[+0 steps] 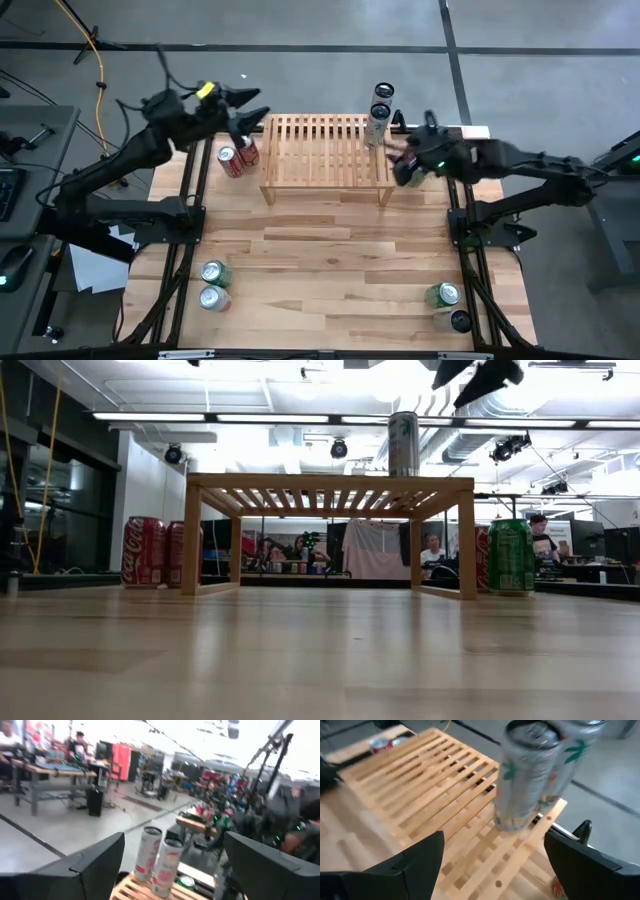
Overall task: Place canned beverage on shelf
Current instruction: Put the top white pink soda can on the shelf aligned with the other white pink soda can
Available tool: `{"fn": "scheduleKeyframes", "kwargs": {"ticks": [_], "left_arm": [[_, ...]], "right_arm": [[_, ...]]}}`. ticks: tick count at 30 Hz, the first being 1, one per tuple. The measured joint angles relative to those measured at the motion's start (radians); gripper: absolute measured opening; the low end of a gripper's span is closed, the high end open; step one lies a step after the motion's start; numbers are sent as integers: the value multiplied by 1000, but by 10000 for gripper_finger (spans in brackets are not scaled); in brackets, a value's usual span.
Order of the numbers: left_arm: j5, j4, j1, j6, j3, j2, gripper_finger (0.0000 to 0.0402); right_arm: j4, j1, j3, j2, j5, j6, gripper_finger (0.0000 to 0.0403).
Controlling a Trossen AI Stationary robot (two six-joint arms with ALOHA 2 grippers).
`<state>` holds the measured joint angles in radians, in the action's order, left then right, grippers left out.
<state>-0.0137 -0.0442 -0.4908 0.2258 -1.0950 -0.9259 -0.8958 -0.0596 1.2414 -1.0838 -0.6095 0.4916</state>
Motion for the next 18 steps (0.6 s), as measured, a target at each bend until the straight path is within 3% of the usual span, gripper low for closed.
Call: {"fn": "scheduleKeyframes", "kwargs": {"ticks": [5,10,13,18], "left_arm": [[8,-15,0,-9,3,39,332],[2,-31,0,-9,3,48,332],[1,-33,0,4,3,44,332],[0,-34,0,6,3,31,332]], "right_arm": [[215,33,-210,-15,-80,54,330],[590,38,-393,13,-157,52,330],[739,17,-426,-17,-227,-2,330],[752,-17,-385,-106,-355,-66,330]]}}
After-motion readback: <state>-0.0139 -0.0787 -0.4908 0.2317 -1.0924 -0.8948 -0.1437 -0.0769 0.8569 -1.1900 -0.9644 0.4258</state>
